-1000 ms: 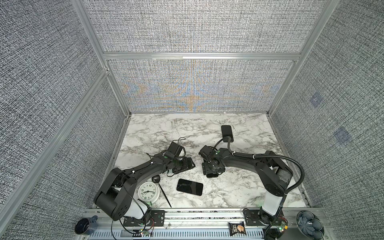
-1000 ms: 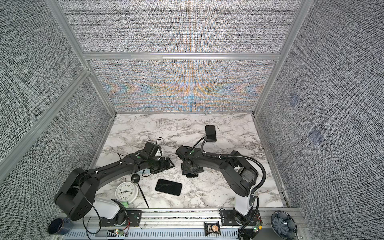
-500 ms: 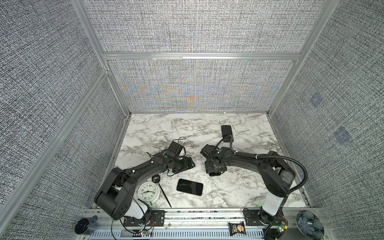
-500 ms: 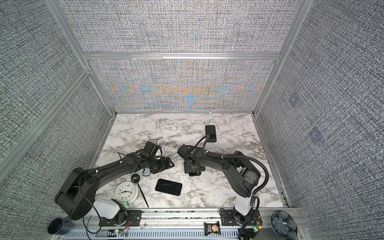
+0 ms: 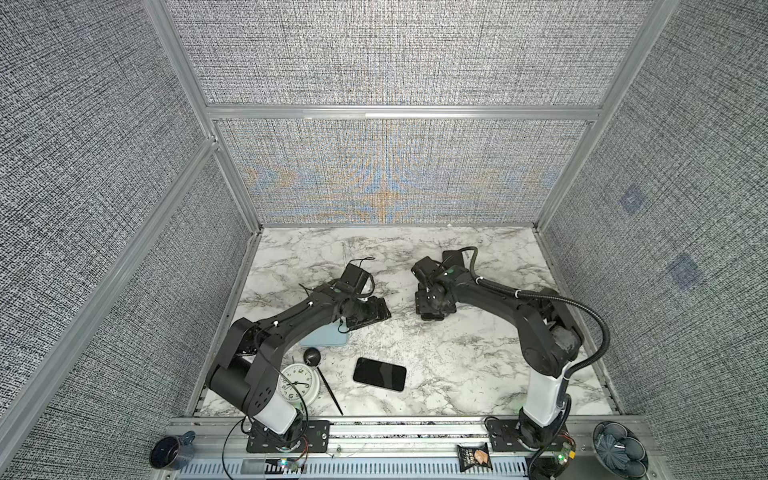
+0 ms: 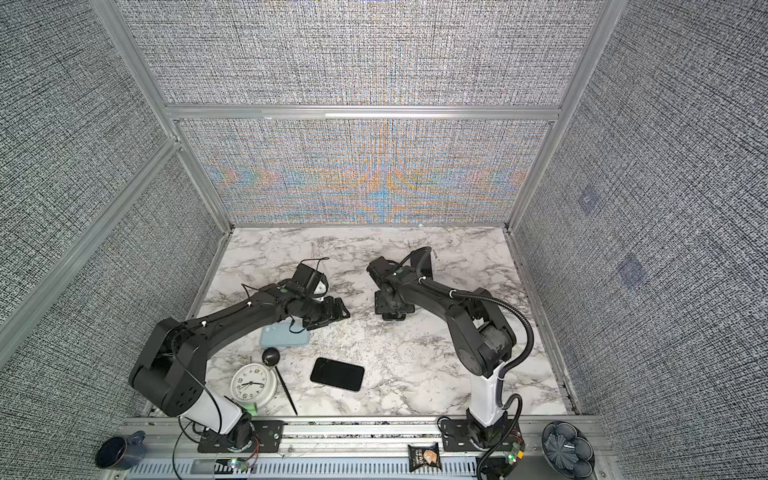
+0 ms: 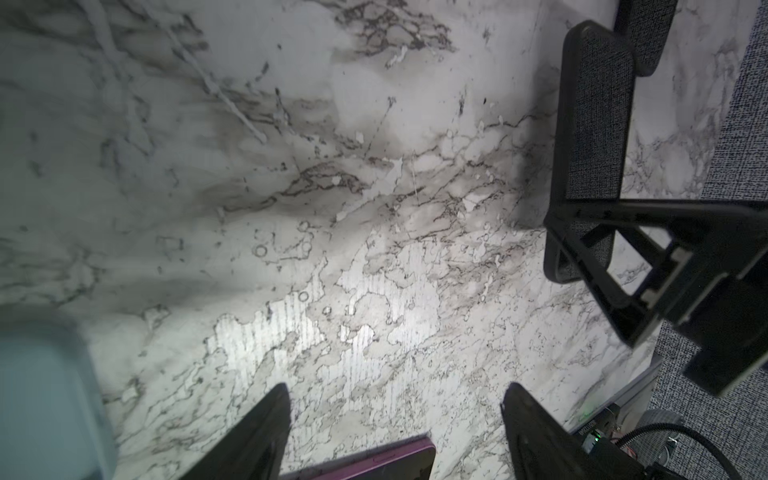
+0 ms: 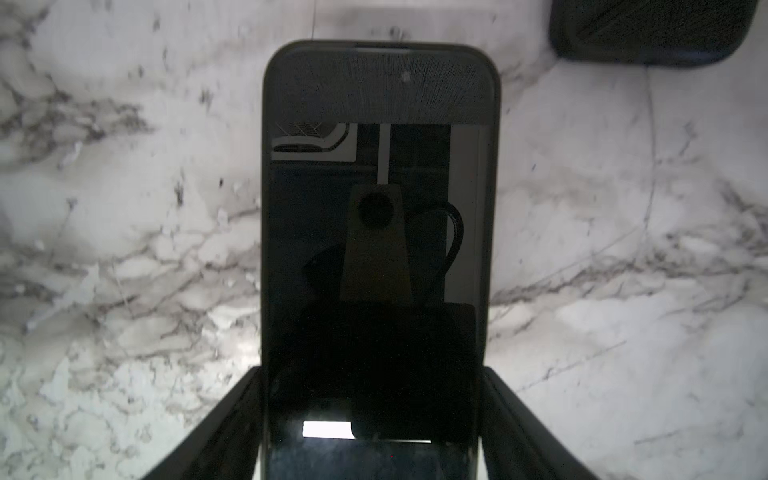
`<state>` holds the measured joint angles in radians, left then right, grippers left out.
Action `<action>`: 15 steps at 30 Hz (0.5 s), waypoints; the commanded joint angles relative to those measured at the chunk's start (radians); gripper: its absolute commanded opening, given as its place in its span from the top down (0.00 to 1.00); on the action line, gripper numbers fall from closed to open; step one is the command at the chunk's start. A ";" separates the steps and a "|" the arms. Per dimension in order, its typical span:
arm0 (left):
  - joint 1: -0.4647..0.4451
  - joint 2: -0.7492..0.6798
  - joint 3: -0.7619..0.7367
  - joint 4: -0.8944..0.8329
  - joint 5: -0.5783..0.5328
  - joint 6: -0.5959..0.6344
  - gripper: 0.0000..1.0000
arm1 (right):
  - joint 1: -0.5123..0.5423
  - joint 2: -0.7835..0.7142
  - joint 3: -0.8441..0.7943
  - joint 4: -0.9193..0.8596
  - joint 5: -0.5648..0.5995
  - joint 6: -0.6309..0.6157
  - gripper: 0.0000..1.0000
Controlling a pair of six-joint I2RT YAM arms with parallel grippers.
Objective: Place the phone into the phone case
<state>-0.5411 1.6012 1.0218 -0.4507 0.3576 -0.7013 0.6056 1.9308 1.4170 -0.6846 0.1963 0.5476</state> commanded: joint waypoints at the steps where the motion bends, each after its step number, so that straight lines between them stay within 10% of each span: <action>1: 0.017 0.028 0.043 -0.055 -0.006 0.056 0.19 | -0.036 0.050 0.088 -0.017 -0.003 -0.062 0.32; 15: 0.089 0.177 0.200 -0.099 0.055 0.117 0.19 | -0.144 0.344 0.503 -0.128 -0.032 -0.150 0.34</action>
<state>-0.4580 1.7649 1.2064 -0.5320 0.3882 -0.6052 0.4660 2.2559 1.8874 -0.7727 0.1688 0.4210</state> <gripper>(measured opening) 0.813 0.749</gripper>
